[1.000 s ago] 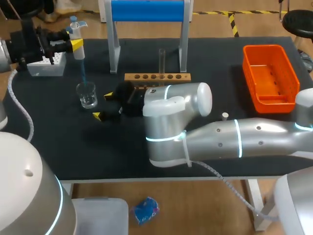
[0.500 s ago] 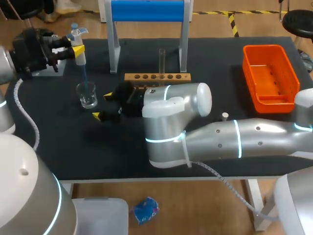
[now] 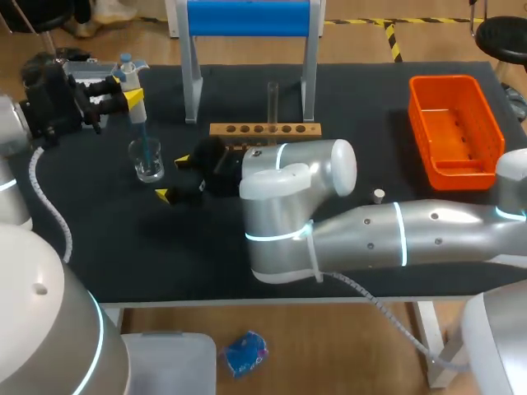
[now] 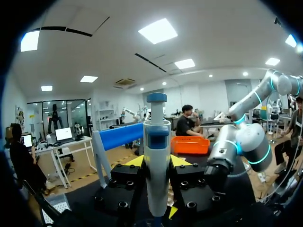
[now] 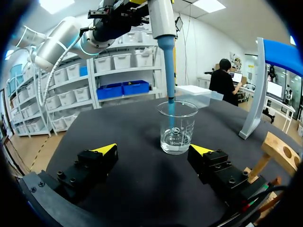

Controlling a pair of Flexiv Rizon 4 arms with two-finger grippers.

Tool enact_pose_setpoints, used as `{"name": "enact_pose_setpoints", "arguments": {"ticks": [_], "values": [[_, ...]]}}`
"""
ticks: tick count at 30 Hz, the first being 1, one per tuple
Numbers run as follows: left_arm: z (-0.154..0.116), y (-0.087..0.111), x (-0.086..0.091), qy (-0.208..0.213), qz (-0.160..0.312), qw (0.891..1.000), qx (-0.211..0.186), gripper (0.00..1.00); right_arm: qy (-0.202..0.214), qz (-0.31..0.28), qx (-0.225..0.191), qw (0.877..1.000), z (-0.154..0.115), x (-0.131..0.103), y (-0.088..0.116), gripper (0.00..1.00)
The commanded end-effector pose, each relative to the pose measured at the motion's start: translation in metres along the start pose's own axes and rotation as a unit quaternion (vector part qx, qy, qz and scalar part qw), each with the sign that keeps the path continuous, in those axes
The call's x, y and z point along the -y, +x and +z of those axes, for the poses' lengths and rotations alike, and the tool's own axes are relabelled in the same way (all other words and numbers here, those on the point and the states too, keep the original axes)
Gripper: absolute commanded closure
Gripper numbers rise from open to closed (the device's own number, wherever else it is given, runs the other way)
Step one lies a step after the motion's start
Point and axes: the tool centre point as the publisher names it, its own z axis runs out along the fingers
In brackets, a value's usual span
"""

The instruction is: Invert the test tube, pick up the pipette, mount the tip to pipette, aspirate from beaker and dispense into the tube, eject the tip, return the pipette, and cap with the stopper.

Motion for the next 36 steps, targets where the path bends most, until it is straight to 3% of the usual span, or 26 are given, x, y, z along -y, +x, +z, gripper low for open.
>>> {"name": "enact_pose_setpoints", "arguments": {"ticks": [1, 12, 36], "values": [[0.001, 0.001, -0.005, 0.003, -0.002, 1.0, 0.004, 1.0, 0.0, 0.0, 0.001, 1.0, 0.002, 0.0, 0.0, 0.0], [0.005, 0.002, -0.017, 0.0, -0.01, 1.0, 0.007, 1.0, 0.0, 0.0, 0.001, 1.0, 0.002, 0.0, 0.0, 0.0], [0.004, -0.001, -0.018, -0.002, -0.002, 1.0, 0.014, 1.0, 0.0, 0.0, 0.001, 1.0, 0.002, 0.0, 0.0, 0.0]]}}
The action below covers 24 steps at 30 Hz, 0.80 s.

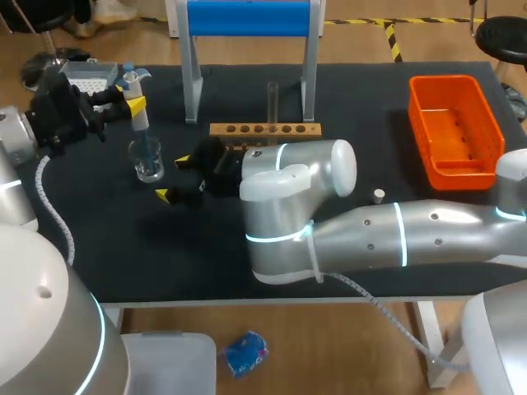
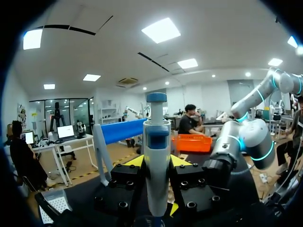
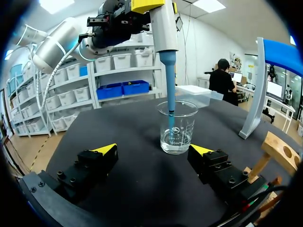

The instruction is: Invert the test tube, pick up the pipette, mount the tip to pipette, aspirate from beaker and dispense into the tube, eject the tip, return the pipette, and cap with the stopper.

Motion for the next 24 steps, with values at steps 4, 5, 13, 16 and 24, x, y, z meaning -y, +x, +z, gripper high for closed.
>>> {"name": "enact_pose_setpoints", "arguments": {"ticks": [4, 5, 13, 16, 24], "values": [[0.001, 0.0008, 0.0, 0.0, 0.001, 1.0, 0.003, 1.0, 0.0, 0.0, 0.001, 1.0, 0.0023, 0.0003, 0.0002, 0.0], [0.001, 0.0008, 0.0, 0.0, 0.001, 1.0, 0.003, 1.0, 0.0, 0.0, 0.001, 1.0, 0.0023, 0.0003, 0.0002, 0.0], [0.001, 0.0008, 0.0, 0.0, 0.001, 1.0, 0.003, 1.0, 0.0, 0.0, 0.001, 1.0, 0.0023, 0.0003, 0.0002, 0.0], [0.001, 0.0008, 0.0, 0.0, 0.001, 1.0, 0.003, 1.0, 0.0, 0.0, 0.001, 1.0, 0.0023, 0.0003, 0.0002, 0.0], [0.0006, -0.0044, -0.0013, 0.0, 0.002, 1.0, 0.004, 1.0, 0.0, 0.0, 0.001, 1.0, 0.0023, 0.0003, 0.0002, 0.0]]}}
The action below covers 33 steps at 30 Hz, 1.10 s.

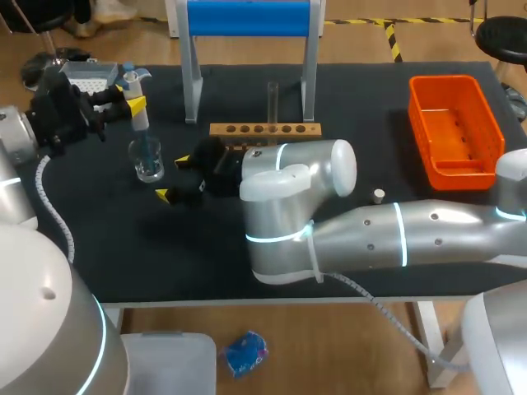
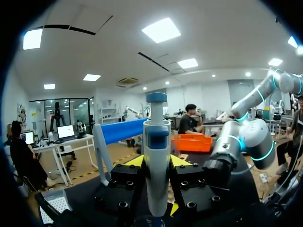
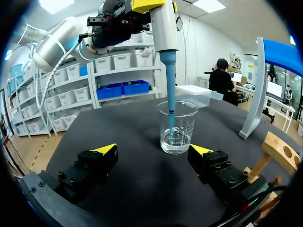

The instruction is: Invert the test tube, pick up the pipette, mount the tip to pipette, aspirate from beaker and dispense into the tube, eject the tip, return the pipette, and cap with the stopper.

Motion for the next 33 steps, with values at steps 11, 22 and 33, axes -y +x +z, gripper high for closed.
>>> {"name": "enact_pose_setpoints", "arguments": {"ticks": [11, 22, 33], "values": [[0.001, -0.014, -0.002, 0.006, 0.002, 1.0, 0.006, 1.0, 0.0, 0.0, 0.001, 1.0, 0.002, 0.0, 0.0, 0.0], [0.0, -0.018, -0.004, 0.004, 0.002, 1.0, 0.011, 1.0, 0.0, 0.0, 0.001, 1.0, 0.002, 0.0, 0.0, 0.0], [0.0, -0.018, -0.004, 0.004, 0.002, 1.0, 0.011, 1.0, 0.007, -0.001, -0.002, 1.0, -0.005, -0.005, 0.003, 0.0]]}}
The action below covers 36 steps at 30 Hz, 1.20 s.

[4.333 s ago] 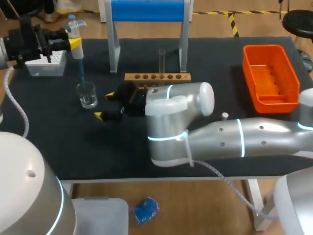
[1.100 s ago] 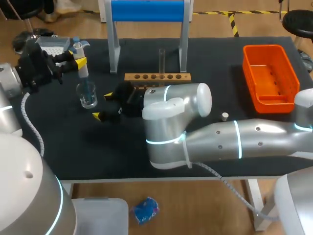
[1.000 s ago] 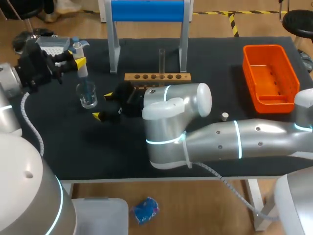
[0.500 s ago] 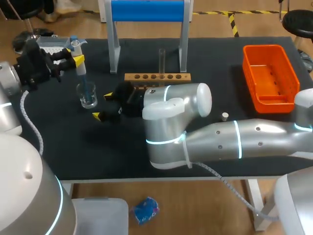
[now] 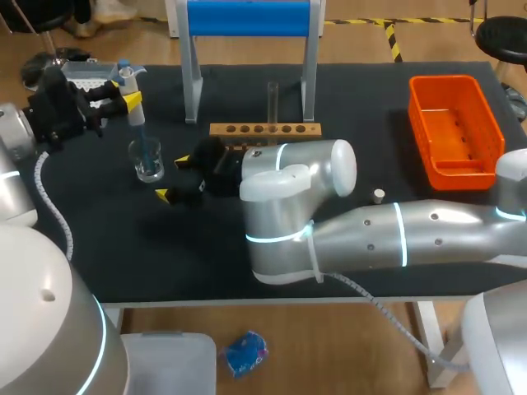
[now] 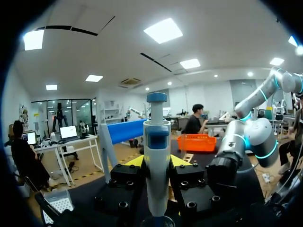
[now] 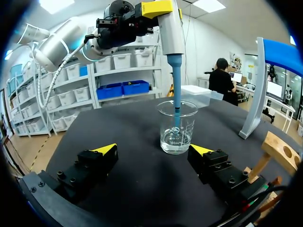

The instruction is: Invert the test tube, pick up the pipette, mount the tip to pipette, aspirate from beaker and dispense into the tube, eject the tip, return the pipette, and cap with the stopper.

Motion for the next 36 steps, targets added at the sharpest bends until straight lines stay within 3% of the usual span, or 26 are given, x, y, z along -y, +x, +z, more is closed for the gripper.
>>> {"name": "enact_pose_setpoints", "arguments": {"ticks": [1, 14, 29, 36], "values": [[0.0, 0.0, -0.001, 0.001, 0.001, 1.0, 0.0, 1.0, 0.013, -0.009, 0.0, 1.0, -0.007, -0.007, 0.004, 0.0], [0.0, 0.0, -0.001, 0.001, 0.001, 1.0, 0.0, 1.0, 0.026, -0.033, -0.042, 0.998, -0.058, -0.016, 0.011, 0.0], [0.0, 0.0, -0.001, 0.001, 0.001, 1.0, 0.0, 1.0, 0.026, -0.069, -0.109, 0.991, -0.11, -0.08, 0.005, 0.0], [0.0, 0.0, -0.001, 0.001, 0.001, 1.0, 0.0, 1.0, 0.027, -0.073, -0.165, 0.983, -0.127, -0.109, -0.003, 0.0]]}}
